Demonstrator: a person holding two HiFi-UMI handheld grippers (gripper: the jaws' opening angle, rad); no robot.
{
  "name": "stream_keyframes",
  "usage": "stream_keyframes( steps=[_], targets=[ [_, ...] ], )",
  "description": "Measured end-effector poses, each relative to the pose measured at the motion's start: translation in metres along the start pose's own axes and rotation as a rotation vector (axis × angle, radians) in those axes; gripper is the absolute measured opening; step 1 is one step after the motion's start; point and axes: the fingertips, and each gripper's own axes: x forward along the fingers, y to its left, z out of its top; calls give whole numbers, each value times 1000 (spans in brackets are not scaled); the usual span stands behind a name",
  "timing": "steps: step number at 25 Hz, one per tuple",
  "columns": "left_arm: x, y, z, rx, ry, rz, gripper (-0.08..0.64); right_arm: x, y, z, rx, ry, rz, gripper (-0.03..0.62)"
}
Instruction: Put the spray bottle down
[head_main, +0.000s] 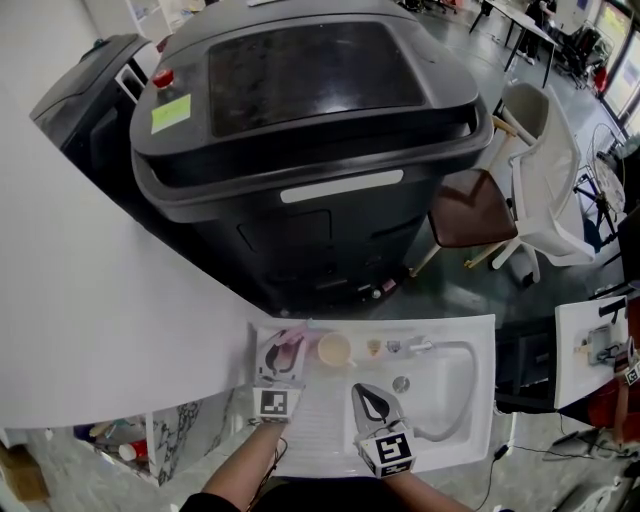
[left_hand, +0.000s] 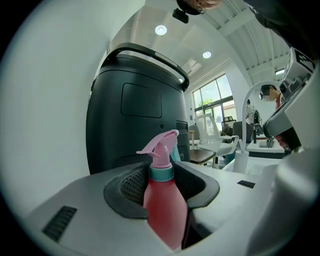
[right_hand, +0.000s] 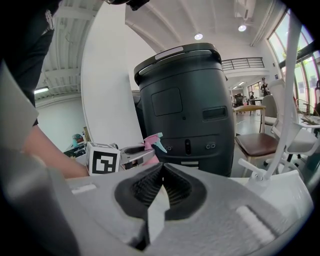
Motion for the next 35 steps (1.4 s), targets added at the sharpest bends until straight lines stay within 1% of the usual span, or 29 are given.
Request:
stream_keyframes(
  steps=[4, 7, 8, 11, 15, 17, 20, 24, 28, 30, 33, 35],
  targets=[
    [-5, -6, -14, 3, 14, -21, 201, -1, 3, -4, 4, 7, 6, -2],
    [-8, -10, -15, -37, 58, -13, 224, -1, 5, -3, 2, 7, 10, -2],
    [-8, -11, -19, -39, 72, -14, 236, -1, 5, -2, 0, 5, 10, -2],
    [-9, -10, -35, 6, 90, -42, 268, -2, 5, 0, -3, 1, 5, -2],
    [-18, -10, -32, 4, 99, -48, 291, -7, 11, 0, 0, 0, 3, -2],
    [-26, -8, -34, -30, 113, -41, 298, -11, 16, 1, -1, -5, 5, -2],
    [-43, -7, -35, -118, 133, -23, 311, -19, 24, 2, -6, -14, 2, -2],
    [-82, -18, -24, -184, 133, -23, 314, -35, 33, 0, 9, -38, -13, -2],
    [-132, -38, -4, -247, 110, -48, 314, -60, 43, 2, -2, -69, -43, -2],
    [-159, -53, 11, -259, 97, -67, 313, -78, 54, 2, -7, -84, -46, -2],
    [-204, -76, 39, -251, 67, -112, 310, -107, 82, 2, -8, -107, -47, -2],
    [-238, -94, 55, -252, 43, -140, 260, -131, 106, -1, -5, -118, -54, -3]
  ],
)
